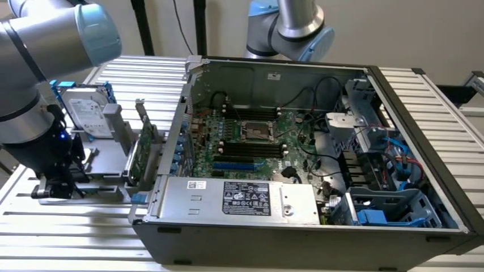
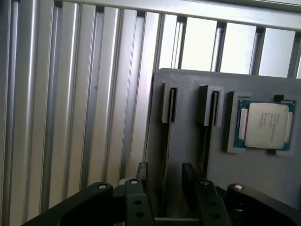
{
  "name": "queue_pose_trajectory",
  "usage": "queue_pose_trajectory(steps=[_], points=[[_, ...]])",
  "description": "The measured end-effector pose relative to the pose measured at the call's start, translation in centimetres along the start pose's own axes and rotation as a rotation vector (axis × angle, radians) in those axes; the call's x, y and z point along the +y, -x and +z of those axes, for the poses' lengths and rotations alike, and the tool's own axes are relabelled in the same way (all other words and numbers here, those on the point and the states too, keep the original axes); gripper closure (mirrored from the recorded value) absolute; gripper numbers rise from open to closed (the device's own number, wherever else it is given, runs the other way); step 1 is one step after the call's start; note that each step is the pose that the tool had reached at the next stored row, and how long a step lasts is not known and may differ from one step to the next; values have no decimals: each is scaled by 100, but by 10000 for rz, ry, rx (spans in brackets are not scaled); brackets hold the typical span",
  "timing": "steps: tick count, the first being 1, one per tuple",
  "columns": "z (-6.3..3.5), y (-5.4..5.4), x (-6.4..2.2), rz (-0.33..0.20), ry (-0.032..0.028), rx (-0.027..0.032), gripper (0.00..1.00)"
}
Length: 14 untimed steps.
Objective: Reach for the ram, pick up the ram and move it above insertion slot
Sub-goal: 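Pick up the ram and move it above insertion slot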
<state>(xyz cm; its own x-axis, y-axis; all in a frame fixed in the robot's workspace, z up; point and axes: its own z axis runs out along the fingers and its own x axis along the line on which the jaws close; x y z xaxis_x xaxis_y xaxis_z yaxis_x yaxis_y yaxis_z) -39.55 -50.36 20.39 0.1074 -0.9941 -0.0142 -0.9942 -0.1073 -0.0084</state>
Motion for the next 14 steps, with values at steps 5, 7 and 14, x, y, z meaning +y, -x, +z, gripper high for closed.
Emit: queue_pose_trajectory(steps=[5,7,14], points=[[27,0,0,0,3,-1,66],[32,0,0,1,5,0,78],[39,-1,-8,15,3,-1,87]])
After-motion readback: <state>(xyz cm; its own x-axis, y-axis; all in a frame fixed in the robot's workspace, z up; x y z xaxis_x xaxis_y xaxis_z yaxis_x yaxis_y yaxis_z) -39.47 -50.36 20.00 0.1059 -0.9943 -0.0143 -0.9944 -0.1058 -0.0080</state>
